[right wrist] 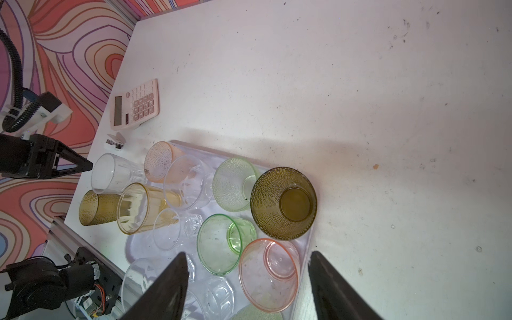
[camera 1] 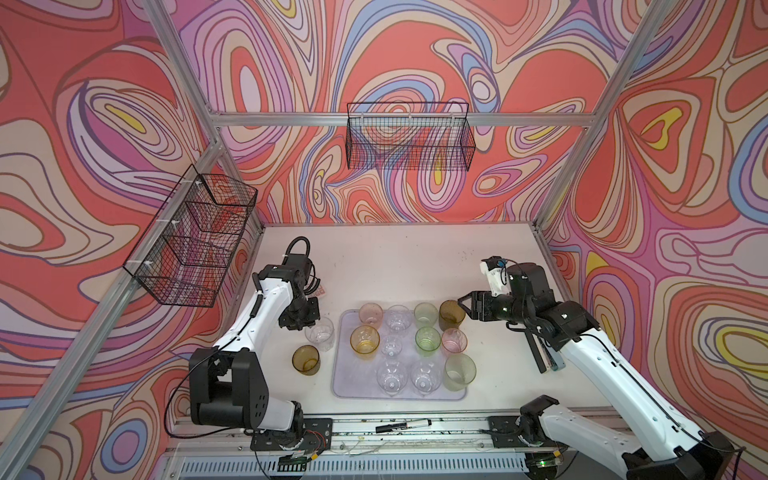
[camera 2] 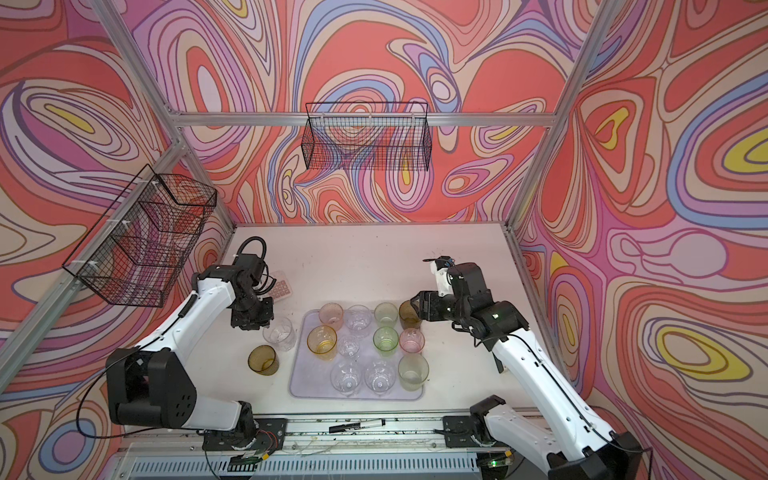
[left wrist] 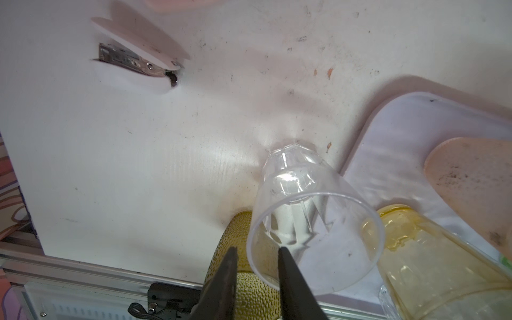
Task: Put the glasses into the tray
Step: 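Lower the left gripper into the clear glass and close on its rim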
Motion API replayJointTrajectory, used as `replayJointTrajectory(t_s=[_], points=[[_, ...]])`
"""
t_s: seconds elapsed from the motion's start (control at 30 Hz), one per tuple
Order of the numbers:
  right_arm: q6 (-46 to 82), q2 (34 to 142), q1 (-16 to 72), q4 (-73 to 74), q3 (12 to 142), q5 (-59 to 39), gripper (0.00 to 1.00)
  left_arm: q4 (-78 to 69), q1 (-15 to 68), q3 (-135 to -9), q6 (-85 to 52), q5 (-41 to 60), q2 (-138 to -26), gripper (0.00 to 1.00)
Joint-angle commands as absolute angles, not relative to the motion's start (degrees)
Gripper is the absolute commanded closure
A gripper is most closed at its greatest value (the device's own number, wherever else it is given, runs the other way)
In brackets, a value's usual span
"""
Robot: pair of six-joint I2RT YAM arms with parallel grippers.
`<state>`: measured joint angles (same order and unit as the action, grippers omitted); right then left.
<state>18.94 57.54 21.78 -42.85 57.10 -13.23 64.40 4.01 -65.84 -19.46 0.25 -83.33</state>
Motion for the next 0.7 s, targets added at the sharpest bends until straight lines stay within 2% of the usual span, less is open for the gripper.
replayJointTrajectory(t_s=[0.0,0.67], points=[[18.14,57.08,21.57,-43.16,57.84,-12.10,0.28,65.17,3.69,-65.48,-18.28,0.33,-84.53,0.71],[18.17,56.25,21.60,-43.28,57.83,-12.17,0.28,64.68,3.60,-65.50,-17.06,1.24,-88.52,0.78]])
